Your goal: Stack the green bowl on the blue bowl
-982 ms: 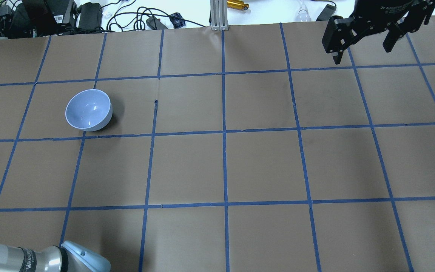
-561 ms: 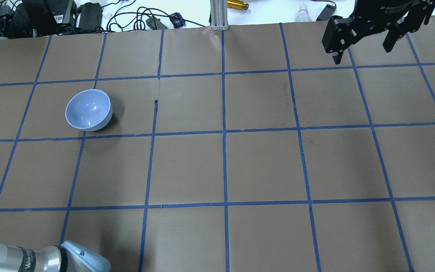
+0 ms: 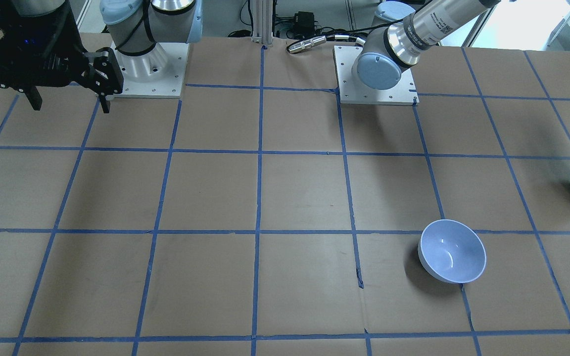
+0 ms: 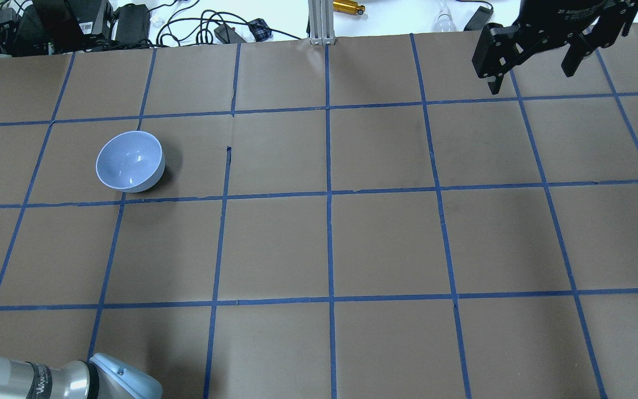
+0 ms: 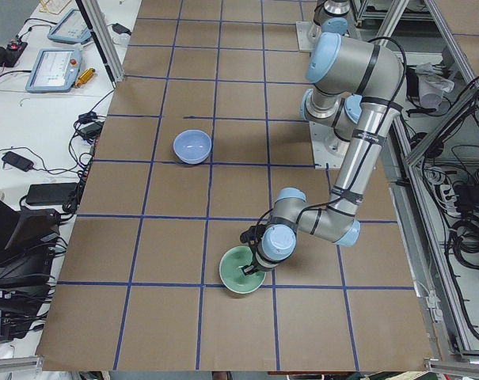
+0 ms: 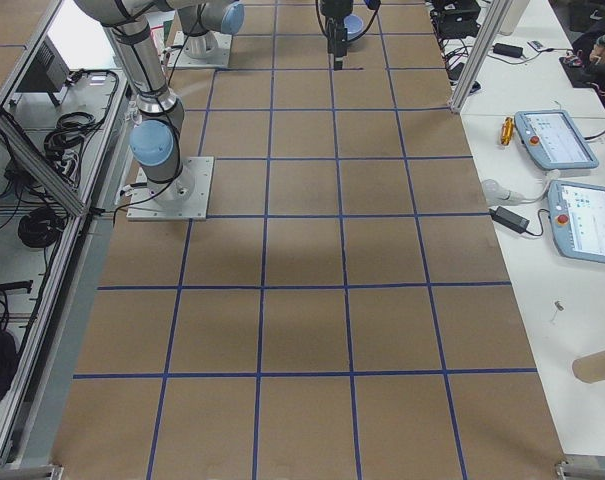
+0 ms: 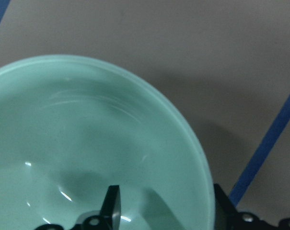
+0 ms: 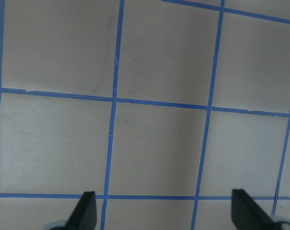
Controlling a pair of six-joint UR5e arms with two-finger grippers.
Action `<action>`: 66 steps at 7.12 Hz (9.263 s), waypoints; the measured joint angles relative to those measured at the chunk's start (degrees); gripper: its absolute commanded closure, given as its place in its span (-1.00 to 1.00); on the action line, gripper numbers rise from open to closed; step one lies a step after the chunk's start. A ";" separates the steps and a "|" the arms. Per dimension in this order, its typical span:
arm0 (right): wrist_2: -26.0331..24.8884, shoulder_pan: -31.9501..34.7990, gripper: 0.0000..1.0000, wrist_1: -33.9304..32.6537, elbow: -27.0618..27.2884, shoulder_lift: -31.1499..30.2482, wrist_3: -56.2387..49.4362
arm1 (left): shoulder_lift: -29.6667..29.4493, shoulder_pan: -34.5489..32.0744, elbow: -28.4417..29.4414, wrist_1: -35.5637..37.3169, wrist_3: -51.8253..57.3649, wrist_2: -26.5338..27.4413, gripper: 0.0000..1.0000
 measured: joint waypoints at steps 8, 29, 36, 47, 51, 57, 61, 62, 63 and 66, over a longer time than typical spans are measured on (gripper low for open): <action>0.00 0.00 -1.00 0.00 0.00 0.00 0.00 | 1.73 -0.50 -0.23 -1.23 -0.99 1.10 1.00; 0.00 0.03 -1.00 0.00 0.00 0.00 0.00 | 16.60 -52.84 -9.14 -1.94 -56.01 7.91 1.00; 0.00 0.02 -1.00 0.00 0.00 0.00 0.00 | 15.11 -53.76 -10.23 -2.07 -57.14 8.17 -1.00; 0.00 0.00 -1.00 0.00 0.00 0.00 0.00 | 26.79 -66.20 5.72 -31.68 -119.63 4.14 -1.00; 0.00 0.03 -1.00 0.00 0.00 0.00 0.00 | 30.56 -66.31 6.23 -36.53 -130.18 -0.10 -1.00; 0.00 0.04 -1.00 0.00 0.00 0.00 0.00 | 31.36 -72.10 4.70 -38.06 -132.50 5.70 -1.00; 0.00 -0.02 -1.00 0.00 0.00 0.00 0.00 | 31.50 -69.22 5.16 -39.44 -129.64 5.94 -1.00; 0.00 0.01 -1.00 0.00 0.00 0.00 0.00 | 31.52 -69.08 5.24 -39.60 -129.35 5.89 -1.00; 0.00 0.04 -1.00 0.00 0.00 0.00 0.00 | 31.52 -69.03 5.28 -39.68 -129.25 5.84 -1.00; 0.00 -0.01 -1.00 0.00 0.00 0.00 0.00 | 31.58 -68.87 5.38 -39.68 -129.20 5.73 -1.00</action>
